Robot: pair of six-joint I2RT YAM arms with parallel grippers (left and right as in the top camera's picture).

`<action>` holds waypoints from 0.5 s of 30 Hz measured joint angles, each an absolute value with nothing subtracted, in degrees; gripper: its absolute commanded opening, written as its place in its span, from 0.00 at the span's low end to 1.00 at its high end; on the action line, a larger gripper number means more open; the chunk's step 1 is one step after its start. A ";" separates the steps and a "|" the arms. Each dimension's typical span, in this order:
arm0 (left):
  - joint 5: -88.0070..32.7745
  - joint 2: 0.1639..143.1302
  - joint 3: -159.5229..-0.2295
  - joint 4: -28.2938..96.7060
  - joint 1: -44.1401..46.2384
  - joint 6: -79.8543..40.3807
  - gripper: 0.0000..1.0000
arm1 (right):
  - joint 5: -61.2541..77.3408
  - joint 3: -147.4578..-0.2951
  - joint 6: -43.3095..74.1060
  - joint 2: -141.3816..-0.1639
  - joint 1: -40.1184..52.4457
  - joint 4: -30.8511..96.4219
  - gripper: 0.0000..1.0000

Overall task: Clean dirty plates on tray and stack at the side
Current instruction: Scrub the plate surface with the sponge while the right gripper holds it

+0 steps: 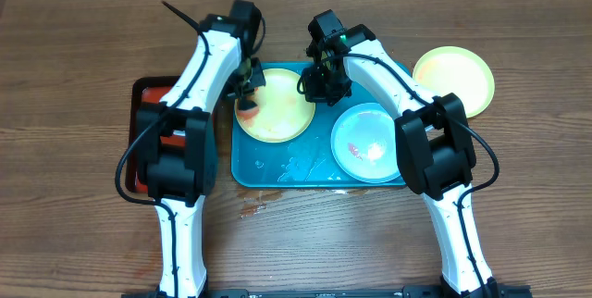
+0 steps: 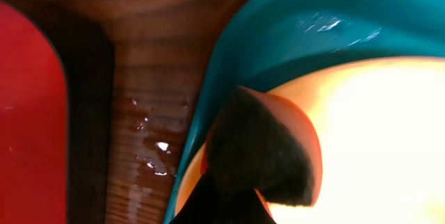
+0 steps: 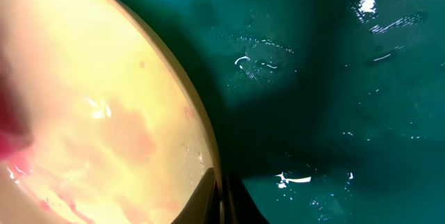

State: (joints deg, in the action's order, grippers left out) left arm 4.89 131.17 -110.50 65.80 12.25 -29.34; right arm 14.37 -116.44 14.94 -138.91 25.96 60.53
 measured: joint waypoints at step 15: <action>-12.95 131.17 -104.12 62.13 17.52 -28.05 0.04 | 14.35 -116.44 14.94 -138.91 25.96 60.53 0.04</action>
